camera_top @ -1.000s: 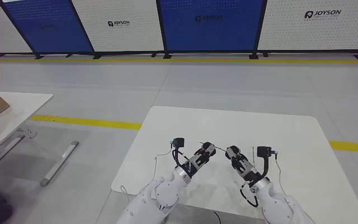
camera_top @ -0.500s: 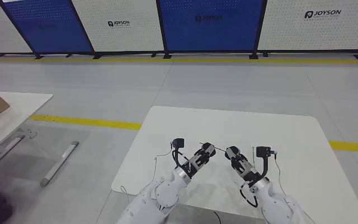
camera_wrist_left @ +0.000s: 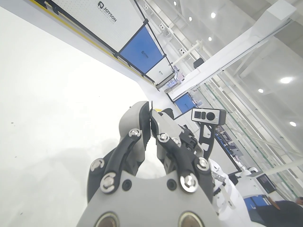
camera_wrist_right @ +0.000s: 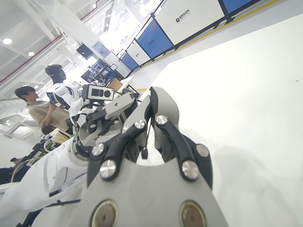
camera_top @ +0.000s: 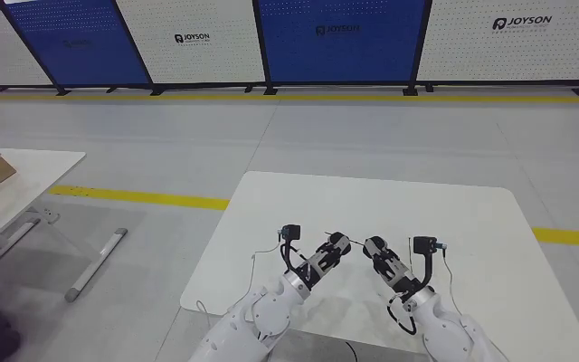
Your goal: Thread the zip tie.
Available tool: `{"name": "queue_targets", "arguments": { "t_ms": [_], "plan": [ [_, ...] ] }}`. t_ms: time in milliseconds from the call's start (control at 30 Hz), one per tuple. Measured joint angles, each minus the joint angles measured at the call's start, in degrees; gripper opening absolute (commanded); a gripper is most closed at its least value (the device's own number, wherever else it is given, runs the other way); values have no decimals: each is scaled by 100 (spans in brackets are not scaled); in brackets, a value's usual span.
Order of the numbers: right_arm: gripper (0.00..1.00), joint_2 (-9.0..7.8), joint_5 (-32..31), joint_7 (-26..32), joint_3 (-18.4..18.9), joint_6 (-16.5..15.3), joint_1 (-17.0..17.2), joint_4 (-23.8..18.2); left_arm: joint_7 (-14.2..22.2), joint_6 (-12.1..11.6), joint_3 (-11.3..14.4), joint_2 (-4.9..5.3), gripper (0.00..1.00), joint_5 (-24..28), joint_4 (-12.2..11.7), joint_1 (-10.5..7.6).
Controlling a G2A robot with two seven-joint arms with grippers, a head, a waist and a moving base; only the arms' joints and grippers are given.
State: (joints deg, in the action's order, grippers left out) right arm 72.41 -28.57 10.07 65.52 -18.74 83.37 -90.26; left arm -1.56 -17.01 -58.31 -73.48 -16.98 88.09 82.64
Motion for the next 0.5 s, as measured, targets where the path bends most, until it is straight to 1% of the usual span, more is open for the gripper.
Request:
{"name": "queue_targets", "arguments": {
  "t_ms": [233,367,500],
  "plan": [
    [0,4,16,88,-25,20,-48,37,63,-75,28,0,0,18,14,-8],
    [0,-3,132,326,-44,-76,-118,85,92,-164,17,8,0,49,33,12],
    [0,-26,261,437,-68,-75,-158,67,175,-245,3,18,0,155,62,41]
  ]
}}
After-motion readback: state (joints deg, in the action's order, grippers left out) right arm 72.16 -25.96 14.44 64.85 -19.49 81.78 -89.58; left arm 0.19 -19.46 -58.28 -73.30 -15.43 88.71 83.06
